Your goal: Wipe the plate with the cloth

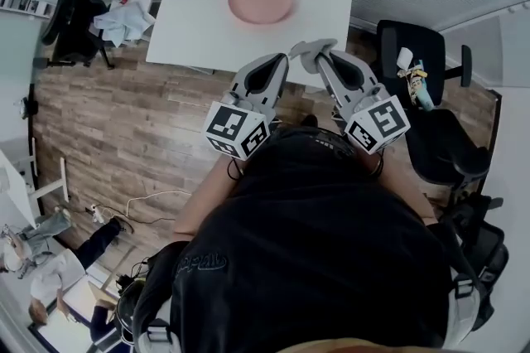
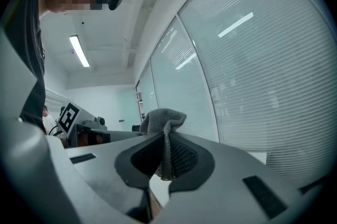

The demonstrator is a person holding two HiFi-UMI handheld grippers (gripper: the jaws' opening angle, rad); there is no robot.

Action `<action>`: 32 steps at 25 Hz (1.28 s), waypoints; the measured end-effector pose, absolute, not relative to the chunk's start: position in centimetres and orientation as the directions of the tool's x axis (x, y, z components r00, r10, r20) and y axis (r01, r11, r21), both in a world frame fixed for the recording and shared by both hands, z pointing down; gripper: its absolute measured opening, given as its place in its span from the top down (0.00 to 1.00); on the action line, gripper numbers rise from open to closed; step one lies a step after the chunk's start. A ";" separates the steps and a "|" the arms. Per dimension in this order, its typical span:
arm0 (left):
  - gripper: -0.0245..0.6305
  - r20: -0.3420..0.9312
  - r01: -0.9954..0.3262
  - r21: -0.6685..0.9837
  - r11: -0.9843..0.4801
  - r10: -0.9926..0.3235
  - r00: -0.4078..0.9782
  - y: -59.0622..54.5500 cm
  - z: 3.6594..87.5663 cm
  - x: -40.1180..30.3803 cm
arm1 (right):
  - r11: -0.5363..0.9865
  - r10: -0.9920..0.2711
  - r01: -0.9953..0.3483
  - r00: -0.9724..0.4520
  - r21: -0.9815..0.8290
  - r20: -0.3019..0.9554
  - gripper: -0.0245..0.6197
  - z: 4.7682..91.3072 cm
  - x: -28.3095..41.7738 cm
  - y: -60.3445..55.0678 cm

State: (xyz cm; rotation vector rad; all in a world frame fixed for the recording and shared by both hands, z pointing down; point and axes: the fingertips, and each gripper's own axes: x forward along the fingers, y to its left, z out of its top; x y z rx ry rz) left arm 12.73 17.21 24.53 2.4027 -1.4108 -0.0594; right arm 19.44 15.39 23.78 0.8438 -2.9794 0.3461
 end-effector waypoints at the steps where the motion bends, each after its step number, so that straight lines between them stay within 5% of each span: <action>1: 0.94 0.141 -0.834 0.319 -0.451 -0.847 0.512 16.9 24.5 12.0 | 0.823 -0.525 -0.530 -0.847 -0.206 0.086 0.91 23.8 18.8 15.2; 16: 0.94 0.153 -0.774 0.308 -0.553 -0.774 0.614 13.9 23.6 -1.1 | 0.768 -0.607 -0.604 -0.793 -0.213 0.063 0.91 22.9 5.4 13.6; 32: 0.94 0.187 -0.787 0.329 -0.522 -0.781 0.596 8.7 25.2 -2.4 | 0.760 -0.599 -0.601 -0.795 -0.247 0.094 0.91 24.4 4.7 8.1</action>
